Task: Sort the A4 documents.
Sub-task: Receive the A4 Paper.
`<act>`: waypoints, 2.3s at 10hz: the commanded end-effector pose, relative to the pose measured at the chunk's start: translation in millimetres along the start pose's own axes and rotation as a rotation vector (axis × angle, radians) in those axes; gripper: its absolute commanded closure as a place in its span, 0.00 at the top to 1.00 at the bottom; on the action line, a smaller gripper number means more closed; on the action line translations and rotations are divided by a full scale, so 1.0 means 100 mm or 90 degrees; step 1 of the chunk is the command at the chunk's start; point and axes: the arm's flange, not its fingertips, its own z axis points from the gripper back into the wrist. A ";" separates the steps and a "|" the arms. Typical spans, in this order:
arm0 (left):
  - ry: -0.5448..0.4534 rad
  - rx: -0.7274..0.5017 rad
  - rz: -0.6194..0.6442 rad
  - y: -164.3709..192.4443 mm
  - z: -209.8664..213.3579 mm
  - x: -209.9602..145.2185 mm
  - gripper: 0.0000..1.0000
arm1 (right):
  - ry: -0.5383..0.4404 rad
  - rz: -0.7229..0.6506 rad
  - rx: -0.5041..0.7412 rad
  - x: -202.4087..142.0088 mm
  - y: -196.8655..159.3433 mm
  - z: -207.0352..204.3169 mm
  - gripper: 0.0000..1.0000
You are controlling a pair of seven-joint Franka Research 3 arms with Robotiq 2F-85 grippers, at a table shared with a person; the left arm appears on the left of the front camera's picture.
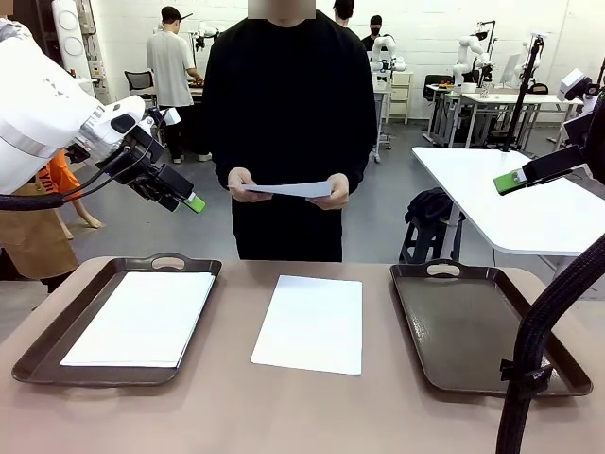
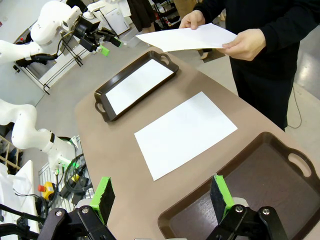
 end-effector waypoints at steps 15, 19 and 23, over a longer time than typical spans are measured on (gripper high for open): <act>-0.004 0.005 0.000 0.01 0.01 0.00 1.00 | -0.004 0.001 0.004 0.00 0.01 0.00 1.00; -0.004 0.005 0.000 0.01 0.01 0.00 1.00 | -0.004 0.001 0.004 0.00 0.01 0.00 1.00; -0.004 0.005 0.000 0.01 0.01 0.00 1.00 | -0.004 0.001 0.004 0.00 0.01 0.00 1.00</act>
